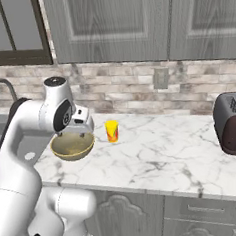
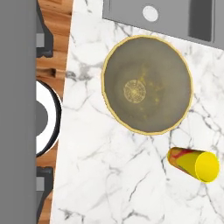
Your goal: Place the cup in the left basin and the bowl in the right basin of the sink.
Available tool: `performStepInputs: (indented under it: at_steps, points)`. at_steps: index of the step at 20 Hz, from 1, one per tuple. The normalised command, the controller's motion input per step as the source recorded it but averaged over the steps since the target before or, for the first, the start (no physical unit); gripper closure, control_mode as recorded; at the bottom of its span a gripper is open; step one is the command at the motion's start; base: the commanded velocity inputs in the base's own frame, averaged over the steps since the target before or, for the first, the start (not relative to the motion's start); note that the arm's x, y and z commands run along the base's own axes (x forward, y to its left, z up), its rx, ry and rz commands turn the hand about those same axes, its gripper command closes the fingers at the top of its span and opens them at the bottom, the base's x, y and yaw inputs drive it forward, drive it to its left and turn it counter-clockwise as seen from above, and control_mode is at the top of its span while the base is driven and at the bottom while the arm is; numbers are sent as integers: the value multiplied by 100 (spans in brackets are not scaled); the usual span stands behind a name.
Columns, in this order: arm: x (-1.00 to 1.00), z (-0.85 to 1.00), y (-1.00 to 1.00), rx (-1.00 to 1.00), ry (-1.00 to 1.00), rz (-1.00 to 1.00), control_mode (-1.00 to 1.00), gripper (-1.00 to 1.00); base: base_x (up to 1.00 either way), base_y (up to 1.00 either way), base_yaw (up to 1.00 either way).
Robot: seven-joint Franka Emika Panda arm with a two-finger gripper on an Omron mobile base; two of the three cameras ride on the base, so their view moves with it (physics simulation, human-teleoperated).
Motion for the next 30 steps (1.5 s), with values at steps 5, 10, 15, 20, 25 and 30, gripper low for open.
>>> performStepInputs:
  at_steps: [5,10,15,20,25,30]
  points:
    - [5,-30,-1,-1,0,0,-100,-100,0,0,0]
    - [17,-31,-3,-1,0,-1,-100,-100,0,0,0]
    - [26,-26,-2,0,0,-3,-100,-100,0,0,0]
    - [31,-25,-1,0,0,-3,-100,-100,0,0,0]
    - [28,-24,0,0,0,-2,-100,-100,0,0,0]
    - [25,-22,-1,0,0,-2,-100,-100,0,0,0]
